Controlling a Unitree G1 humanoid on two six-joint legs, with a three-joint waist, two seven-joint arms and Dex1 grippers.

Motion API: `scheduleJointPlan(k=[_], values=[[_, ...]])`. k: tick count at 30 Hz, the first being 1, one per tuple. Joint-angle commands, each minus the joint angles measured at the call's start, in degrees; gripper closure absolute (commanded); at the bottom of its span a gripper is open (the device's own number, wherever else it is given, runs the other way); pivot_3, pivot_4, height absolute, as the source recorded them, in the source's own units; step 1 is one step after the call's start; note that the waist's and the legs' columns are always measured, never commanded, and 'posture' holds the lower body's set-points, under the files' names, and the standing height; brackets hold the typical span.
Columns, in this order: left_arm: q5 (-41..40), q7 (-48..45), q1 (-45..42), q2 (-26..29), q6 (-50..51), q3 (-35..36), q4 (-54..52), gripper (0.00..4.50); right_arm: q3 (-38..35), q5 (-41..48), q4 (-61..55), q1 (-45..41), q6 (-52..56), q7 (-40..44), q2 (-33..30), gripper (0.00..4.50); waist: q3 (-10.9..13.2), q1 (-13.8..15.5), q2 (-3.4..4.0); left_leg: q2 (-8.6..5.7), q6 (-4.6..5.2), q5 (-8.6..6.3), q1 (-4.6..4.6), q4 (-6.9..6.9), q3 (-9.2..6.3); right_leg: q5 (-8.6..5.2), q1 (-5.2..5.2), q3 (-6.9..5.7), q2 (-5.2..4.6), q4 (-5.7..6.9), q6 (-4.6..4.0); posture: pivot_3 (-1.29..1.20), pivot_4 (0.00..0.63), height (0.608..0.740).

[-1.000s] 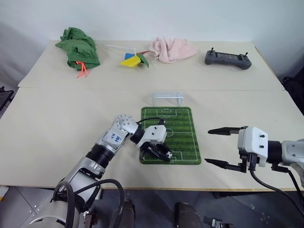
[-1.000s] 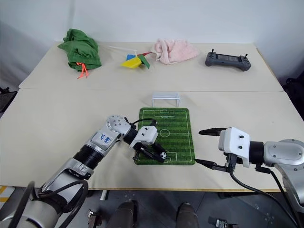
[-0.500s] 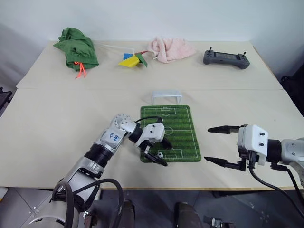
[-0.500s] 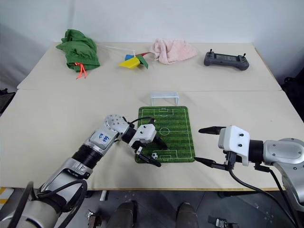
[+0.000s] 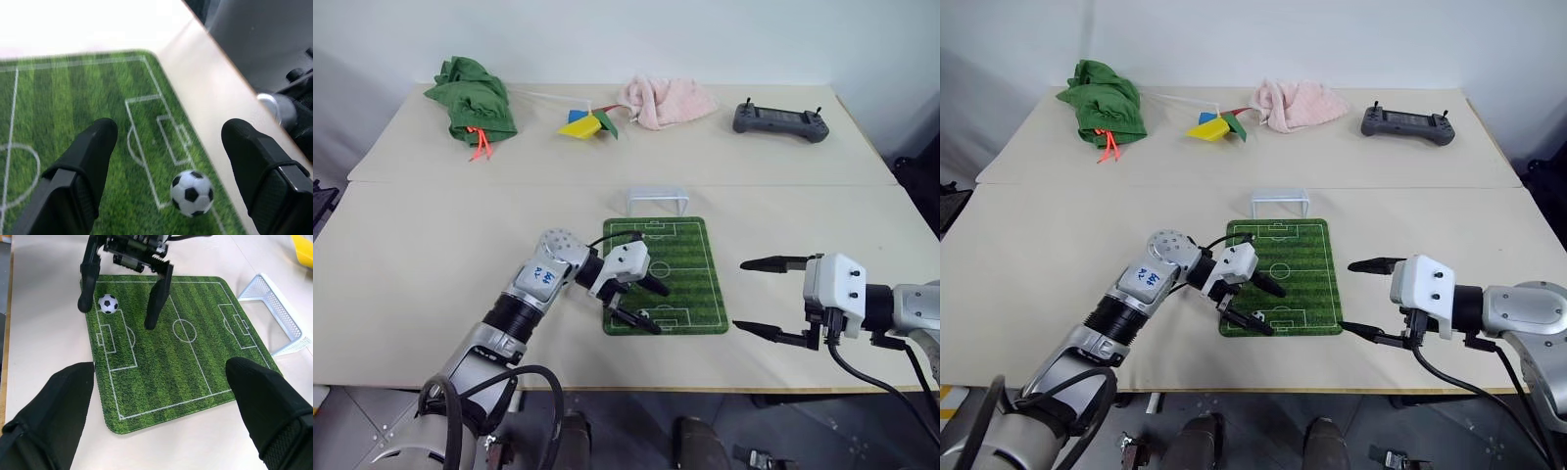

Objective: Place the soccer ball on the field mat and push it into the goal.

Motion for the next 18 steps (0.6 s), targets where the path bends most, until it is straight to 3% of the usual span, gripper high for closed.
scheduleJointPlan(k=[1,18], values=[[-1.9,-0.8,-1.0,0.8,1.1,1.3,-3.4,0.71,-0.1,0.7,0.1,-0.4,-1.0,0.2,0.5,0.00,0.0,0.0,0.00,0.00,0.00,0.00,0.00,0.00,0.00,0.00,0.00,0.00,0.00,0.00,0.00,0.00,0.150,0.740],[-4.4,2.8,0.3,4.2,5.2,4.1,-11.3,0.71,0.9,0.0,2.2,-0.6,-3.3,0.7,1.1,0.00,0.0,0.0,0.00,0.00,0.00,0.00,0.00,-0.01,0.00,0.00,0.00,0.00,0.00,-0.01,0.00,0.00,0.150,0.740]])
